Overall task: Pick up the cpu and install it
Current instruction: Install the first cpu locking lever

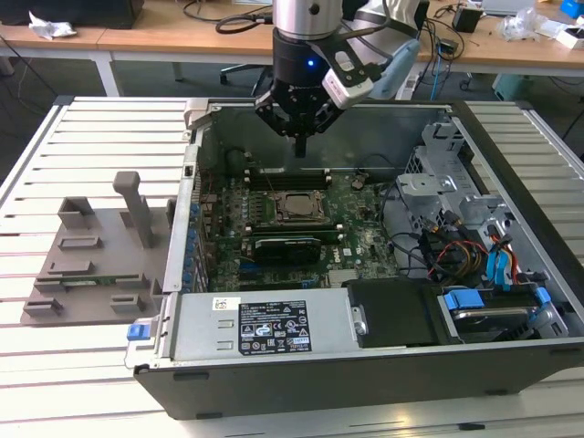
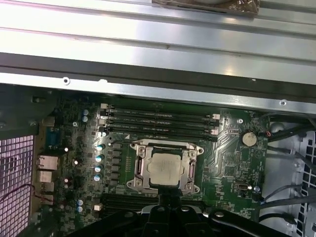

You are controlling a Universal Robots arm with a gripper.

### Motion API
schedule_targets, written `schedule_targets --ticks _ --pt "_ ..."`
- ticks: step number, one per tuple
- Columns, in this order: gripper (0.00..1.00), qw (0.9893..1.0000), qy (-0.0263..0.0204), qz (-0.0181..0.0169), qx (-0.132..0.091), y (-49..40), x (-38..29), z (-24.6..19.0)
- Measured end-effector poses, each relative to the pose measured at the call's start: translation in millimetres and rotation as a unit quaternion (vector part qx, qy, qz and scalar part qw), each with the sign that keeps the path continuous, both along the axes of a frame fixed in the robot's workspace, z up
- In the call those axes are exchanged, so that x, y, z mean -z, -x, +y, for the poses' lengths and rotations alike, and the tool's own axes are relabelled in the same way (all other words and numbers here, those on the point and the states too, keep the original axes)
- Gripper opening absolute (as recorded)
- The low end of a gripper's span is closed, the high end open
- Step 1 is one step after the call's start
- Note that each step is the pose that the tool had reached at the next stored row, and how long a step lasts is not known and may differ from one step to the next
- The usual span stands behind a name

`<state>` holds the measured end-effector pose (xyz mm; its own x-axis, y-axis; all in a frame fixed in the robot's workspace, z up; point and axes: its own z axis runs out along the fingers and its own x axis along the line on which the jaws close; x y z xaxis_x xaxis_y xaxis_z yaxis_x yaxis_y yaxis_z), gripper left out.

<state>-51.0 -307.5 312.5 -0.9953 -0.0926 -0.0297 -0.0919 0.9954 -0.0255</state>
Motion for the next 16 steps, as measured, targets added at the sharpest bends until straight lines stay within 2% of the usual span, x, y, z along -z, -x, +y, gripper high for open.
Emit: schedule_targets --ticks 16 --pt "0.11 1.0000 0.0001 0.0000 0.000 15.7 0.7 0.0"
